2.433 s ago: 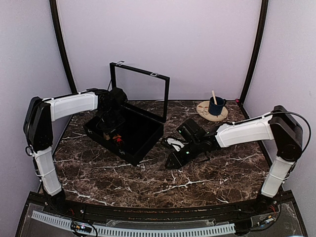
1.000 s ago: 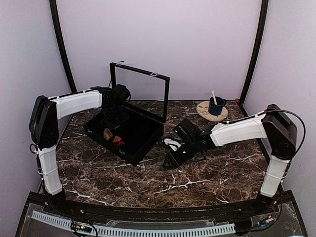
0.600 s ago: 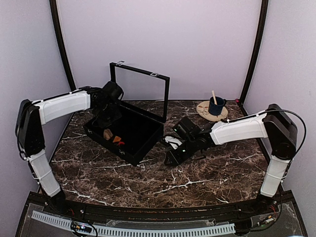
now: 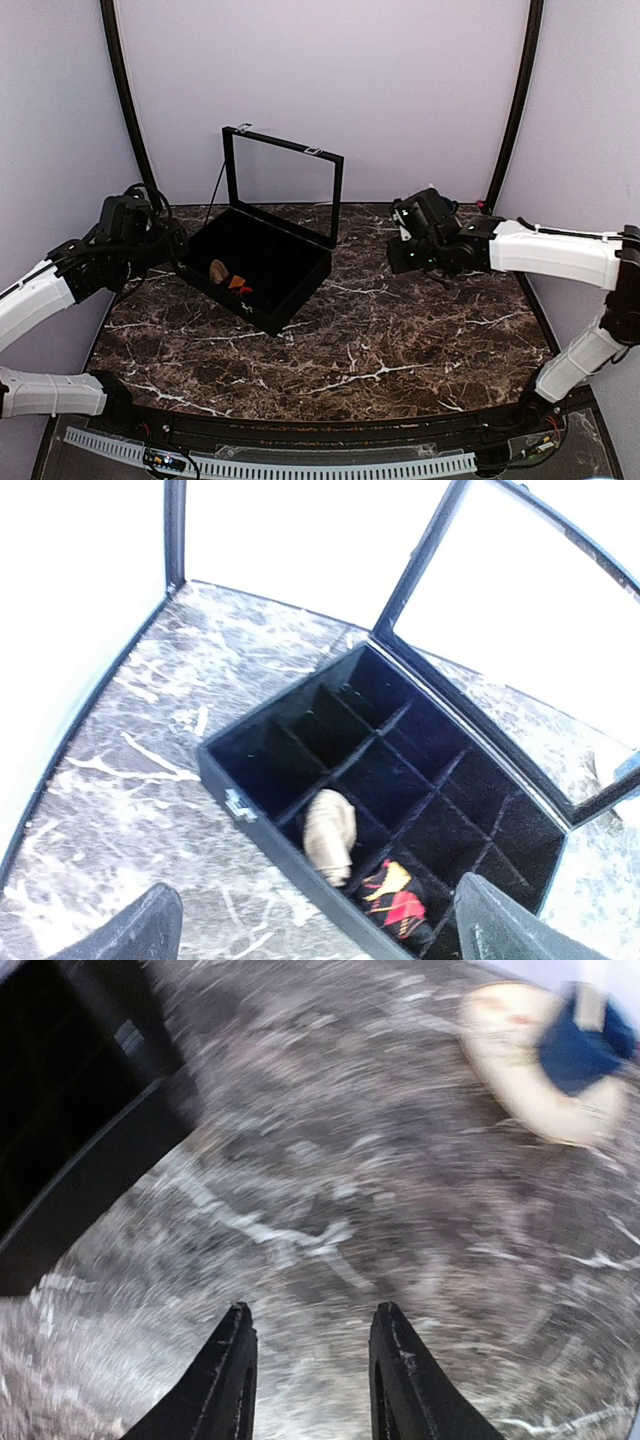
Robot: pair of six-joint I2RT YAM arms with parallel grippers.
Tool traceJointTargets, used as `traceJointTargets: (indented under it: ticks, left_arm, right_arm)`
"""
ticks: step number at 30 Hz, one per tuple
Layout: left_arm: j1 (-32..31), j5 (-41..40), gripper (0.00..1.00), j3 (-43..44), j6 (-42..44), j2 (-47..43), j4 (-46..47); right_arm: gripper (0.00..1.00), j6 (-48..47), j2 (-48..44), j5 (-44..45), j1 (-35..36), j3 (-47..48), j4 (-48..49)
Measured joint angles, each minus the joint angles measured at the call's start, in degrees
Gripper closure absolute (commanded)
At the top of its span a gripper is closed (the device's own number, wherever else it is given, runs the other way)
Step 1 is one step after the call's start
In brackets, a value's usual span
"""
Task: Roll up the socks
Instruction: Reset both arms
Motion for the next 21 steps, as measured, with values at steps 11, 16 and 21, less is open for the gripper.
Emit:
traceJointTargets:
  ticks: [11, 16, 21]
  left_arm:
    - [0.07, -3.37, 0.02, -11.39, 5.57, -15.26, 0.24]
    - [0.07, -2.86, 0.01, -12.98, 6.23, -16.5, -0.15]
    - [0.07, -2.47, 0.01, -12.98, 6.4, -16.87, -0.52]
  right_arm:
    - [0.23, 4.87, -25.03, 18.03, -7.56, -16.06, -1.33]
    - [0.17, 8.61, -35.17, 22.62, -7.87, -20.37, -6.14]
    - [0.15, 12.92, -39.36, 25.77, -7.87, -20.76, -10.91]
